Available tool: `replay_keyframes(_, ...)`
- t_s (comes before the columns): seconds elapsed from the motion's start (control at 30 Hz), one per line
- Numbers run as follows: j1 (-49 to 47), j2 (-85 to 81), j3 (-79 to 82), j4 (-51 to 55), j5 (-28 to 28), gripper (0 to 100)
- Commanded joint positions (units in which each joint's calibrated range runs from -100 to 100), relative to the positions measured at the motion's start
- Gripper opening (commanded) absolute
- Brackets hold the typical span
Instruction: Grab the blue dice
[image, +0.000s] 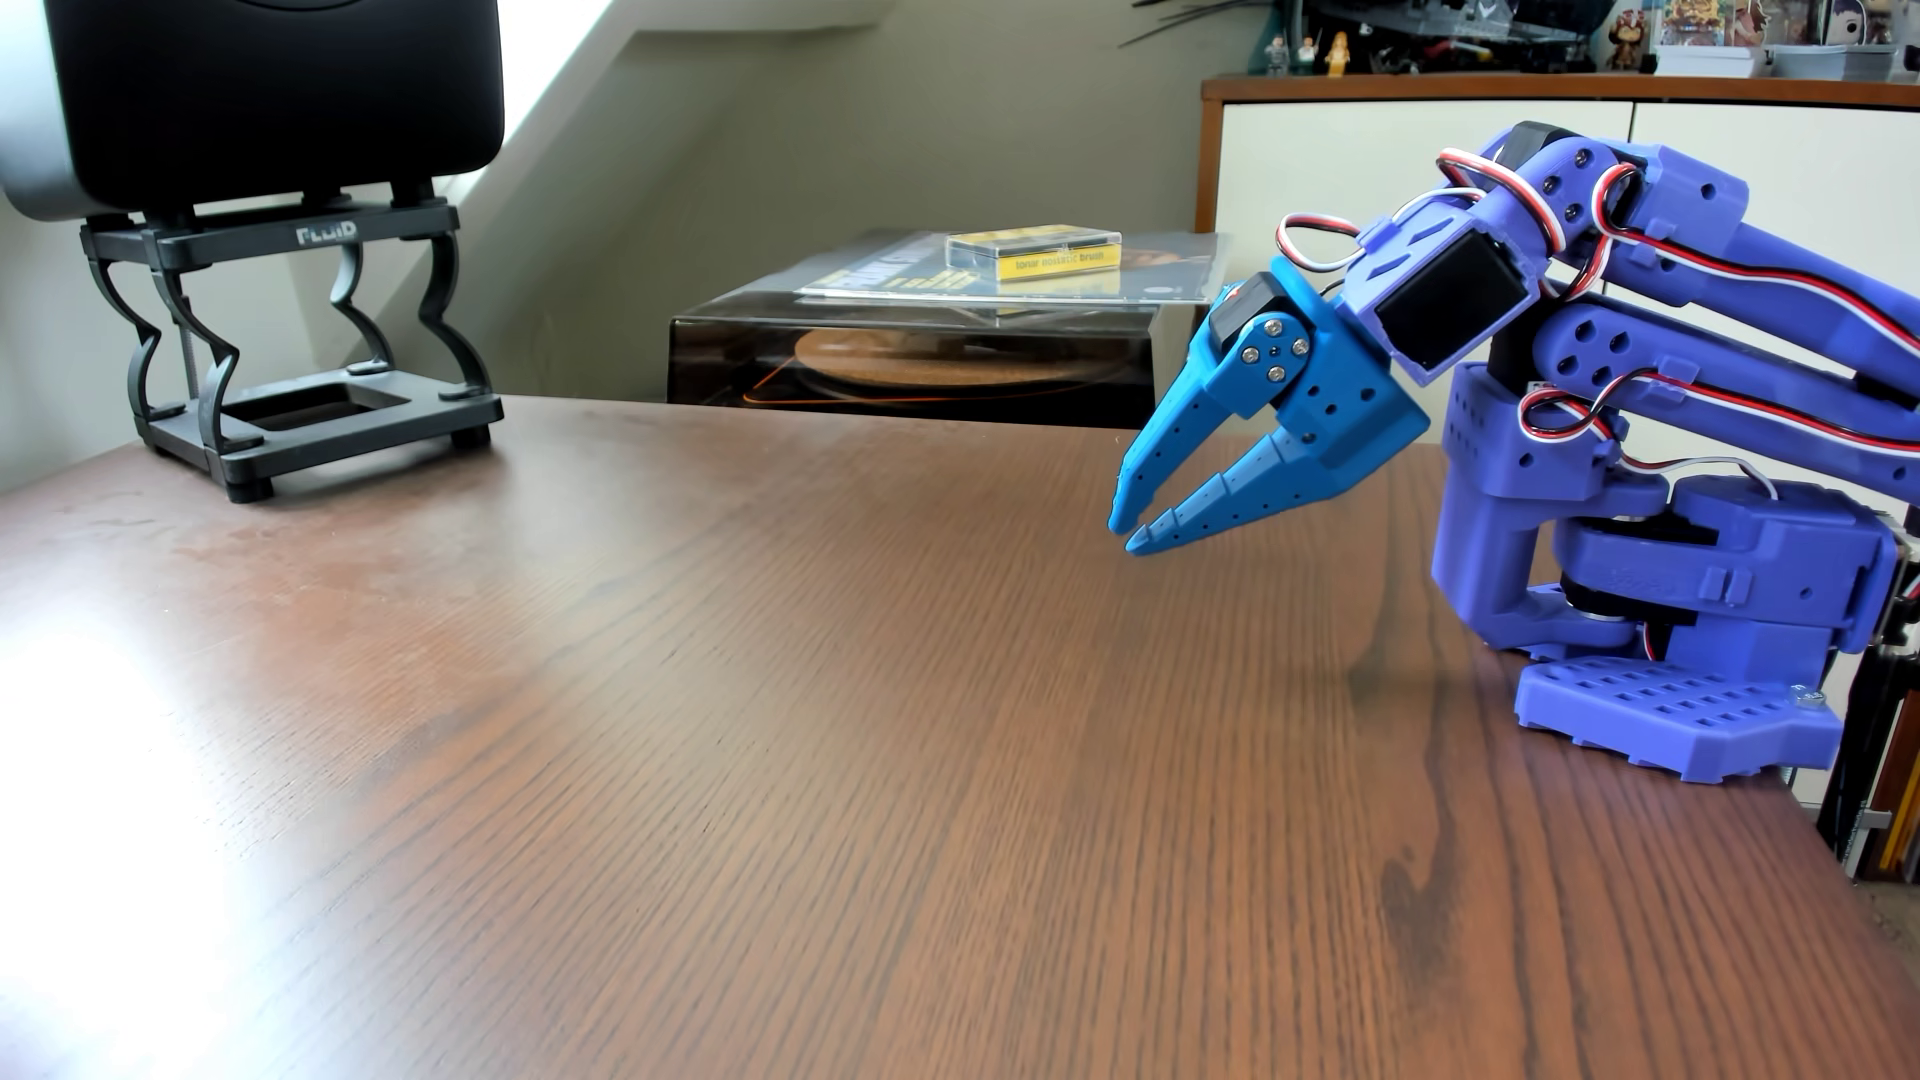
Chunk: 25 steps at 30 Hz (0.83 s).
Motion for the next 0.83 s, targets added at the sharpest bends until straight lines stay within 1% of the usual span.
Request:
replay_keyframes(0.0,2.13,-0.75,-0.40,-0.99,0.04,3)
replay_keyframes(0.8,2.38,-0.84,-0.40,-1.07,0.09,3)
